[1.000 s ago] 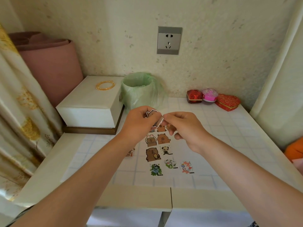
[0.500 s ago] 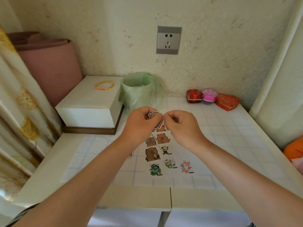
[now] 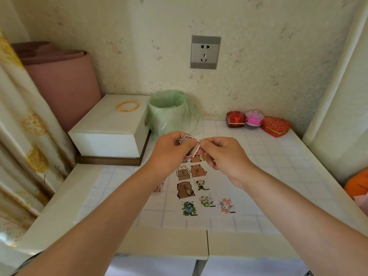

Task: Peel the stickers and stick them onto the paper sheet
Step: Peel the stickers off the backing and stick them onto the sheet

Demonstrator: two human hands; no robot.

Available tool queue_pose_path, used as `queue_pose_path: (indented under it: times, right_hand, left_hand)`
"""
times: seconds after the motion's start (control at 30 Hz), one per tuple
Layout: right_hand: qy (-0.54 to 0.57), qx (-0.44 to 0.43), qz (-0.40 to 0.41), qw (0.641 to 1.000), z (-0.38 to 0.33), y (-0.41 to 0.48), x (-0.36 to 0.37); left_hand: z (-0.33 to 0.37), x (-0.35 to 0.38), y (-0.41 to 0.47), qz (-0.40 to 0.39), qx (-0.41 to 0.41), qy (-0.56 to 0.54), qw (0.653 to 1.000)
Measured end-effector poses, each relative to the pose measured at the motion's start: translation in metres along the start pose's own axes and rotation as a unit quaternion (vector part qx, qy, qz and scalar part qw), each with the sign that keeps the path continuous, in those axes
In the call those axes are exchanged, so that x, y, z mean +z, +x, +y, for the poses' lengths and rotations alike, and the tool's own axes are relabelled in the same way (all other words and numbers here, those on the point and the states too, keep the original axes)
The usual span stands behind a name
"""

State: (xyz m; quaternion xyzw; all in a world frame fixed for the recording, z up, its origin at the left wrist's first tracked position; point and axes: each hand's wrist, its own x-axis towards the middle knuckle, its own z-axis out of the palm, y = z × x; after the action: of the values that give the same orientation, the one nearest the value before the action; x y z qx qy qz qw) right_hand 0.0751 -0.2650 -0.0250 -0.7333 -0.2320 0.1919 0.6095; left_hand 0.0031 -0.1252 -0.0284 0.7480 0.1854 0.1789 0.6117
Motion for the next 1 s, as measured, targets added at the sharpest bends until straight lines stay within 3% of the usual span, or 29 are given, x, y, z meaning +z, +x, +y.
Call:
queue_pose_path:
  times: [0.13, 0.37, 0.57, 0.67, 0.8, 1.0]
  right_hand:
    - [-0.015, 0.004, 0.000, 1.000, 0.000, 0.000, 0.001]
    - [0.055, 0.018, -0.005, 0.998, -0.002, -0.002, 0.002]
    - [0.078, 0.022, -0.025, 0.996, -0.004, -0.004, 0.000]
    - [0.044, 0.007, -0.005, 0.999, -0.002, -0.003, 0.001]
    - [-0.057, -0.034, 0.043, 0.997, 0.001, -0.001, 0.002]
    - [-0.148, -0.101, 0.066, 0.982, 0.006, -0.001, 0.003]
  left_hand:
    - [-0.002, 0.000, 0.001, -0.018, -0.019, -0.010, 1.000]
    - [0.001, -0.004, 0.000, -0.036, -0.055, -0.052, 0.996]
    - [0.003, -0.004, -0.001, -0.031, -0.033, -0.044, 0.998]
    - [0.000, -0.002, -0.001, -0.004, -0.009, 0.001, 1.000]
    - [-0.002, -0.002, -0.003, 0.074, 0.066, 0.139, 0.985]
    - [0.005, -0.001, -0.007, 0.017, 0.021, 0.097, 0.995]
